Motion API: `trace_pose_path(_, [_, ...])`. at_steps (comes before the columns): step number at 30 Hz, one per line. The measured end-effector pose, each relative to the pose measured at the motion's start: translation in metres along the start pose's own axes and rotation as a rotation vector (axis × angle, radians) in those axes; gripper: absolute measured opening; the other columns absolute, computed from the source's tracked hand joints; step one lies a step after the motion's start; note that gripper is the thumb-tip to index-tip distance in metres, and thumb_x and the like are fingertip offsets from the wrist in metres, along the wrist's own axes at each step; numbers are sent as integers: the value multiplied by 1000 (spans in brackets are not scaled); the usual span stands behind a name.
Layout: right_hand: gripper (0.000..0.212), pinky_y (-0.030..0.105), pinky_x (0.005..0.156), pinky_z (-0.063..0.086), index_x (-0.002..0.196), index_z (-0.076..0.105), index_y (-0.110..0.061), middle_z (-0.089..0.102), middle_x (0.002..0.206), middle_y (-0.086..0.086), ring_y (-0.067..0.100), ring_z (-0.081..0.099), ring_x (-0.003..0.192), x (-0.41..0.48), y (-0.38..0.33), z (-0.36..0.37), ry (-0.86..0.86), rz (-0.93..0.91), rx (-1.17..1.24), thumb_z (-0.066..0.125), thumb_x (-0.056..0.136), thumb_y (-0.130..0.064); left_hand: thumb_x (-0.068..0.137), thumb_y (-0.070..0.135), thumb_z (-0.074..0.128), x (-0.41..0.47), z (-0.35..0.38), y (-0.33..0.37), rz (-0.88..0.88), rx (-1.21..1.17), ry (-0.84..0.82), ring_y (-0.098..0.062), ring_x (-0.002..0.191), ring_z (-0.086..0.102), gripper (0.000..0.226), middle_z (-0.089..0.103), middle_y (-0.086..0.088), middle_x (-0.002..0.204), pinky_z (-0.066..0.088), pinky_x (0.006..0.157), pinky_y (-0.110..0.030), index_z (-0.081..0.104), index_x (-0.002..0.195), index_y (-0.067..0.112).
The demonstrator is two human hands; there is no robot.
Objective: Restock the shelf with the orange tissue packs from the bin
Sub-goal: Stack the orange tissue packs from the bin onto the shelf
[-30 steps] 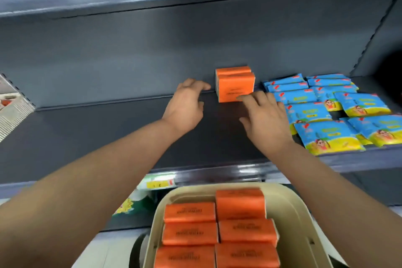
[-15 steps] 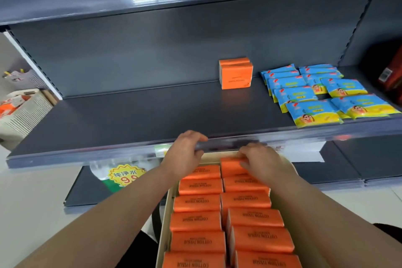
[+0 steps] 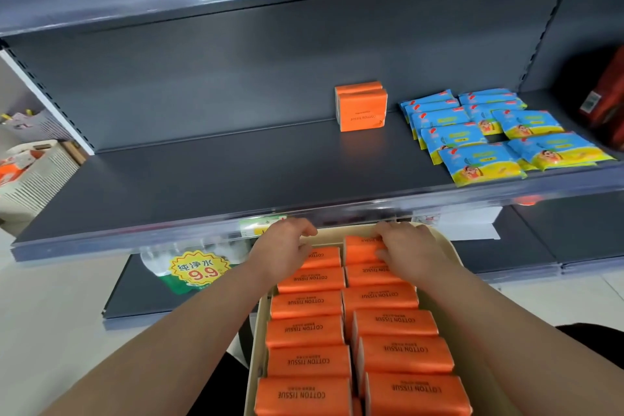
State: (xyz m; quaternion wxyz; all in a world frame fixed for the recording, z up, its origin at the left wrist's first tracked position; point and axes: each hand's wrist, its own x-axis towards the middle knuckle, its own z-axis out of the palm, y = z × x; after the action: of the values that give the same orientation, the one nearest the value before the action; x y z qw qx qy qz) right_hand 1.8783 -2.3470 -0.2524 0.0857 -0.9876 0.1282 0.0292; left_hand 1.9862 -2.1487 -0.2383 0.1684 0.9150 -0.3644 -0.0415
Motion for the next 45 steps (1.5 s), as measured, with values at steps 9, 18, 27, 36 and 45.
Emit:
trace_pose_path(9, [38, 37, 97, 33, 133, 44, -39, 51, 120, -7, 17, 42, 116, -33, 1, -36, 252, -85, 50, 47, 96, -40, 90, 34, 59, 5, 0, -3, -34, 215, -177, -17, 111, 56, 35, 63, 5, 119, 49, 92, -33, 59, 124, 28])
trace_pose_path(18, [43, 37, 104, 33, 141, 32, -39, 46, 134, -8, 16, 41, 125, -61, 2, -24, 157, -48, 141, 40, 98, -42, 91, 33, 51, 8, 20, 6, -122, 422, -271, -23, 100, 57, 25, 59, -5, 107, 48, 75, -34, 62, 110, 23])
trace_pose_path(27, [44, 39, 107, 34, 142, 33, -37, 45, 137, -7, 16, 39, 128, -70, 5, -20, 187, -25, 138, 41, 98, -38, 96, 21, 41, 5, 4, 17, -60, 369, -150, -30, 110, 48, 19, 61, -10, 112, 43, 83, -42, 43, 114, 14])
trace_pose_path(36, [51, 41, 102, 35, 142, 30, -37, 44, 135, -5, 19, 38, 126, -72, -8, -16, 217, 30, 58, 43, 95, -23, 95, 25, 48, -16, -40, 21, 36, 274, -169, -29, 111, 52, 31, 56, -10, 119, 43, 89, -38, 46, 124, 14])
trace_pose_path(45, [58, 41, 98, 35, 140, 33, -39, 45, 134, -8, 18, 39, 124, -80, -9, -26, 255, 44, 17, 47, 91, -13, 84, 15, 57, -36, -47, 24, -15, 240, -114, -24, 108, 57, 41, 61, -4, 117, 50, 83, -38, 49, 124, 21])
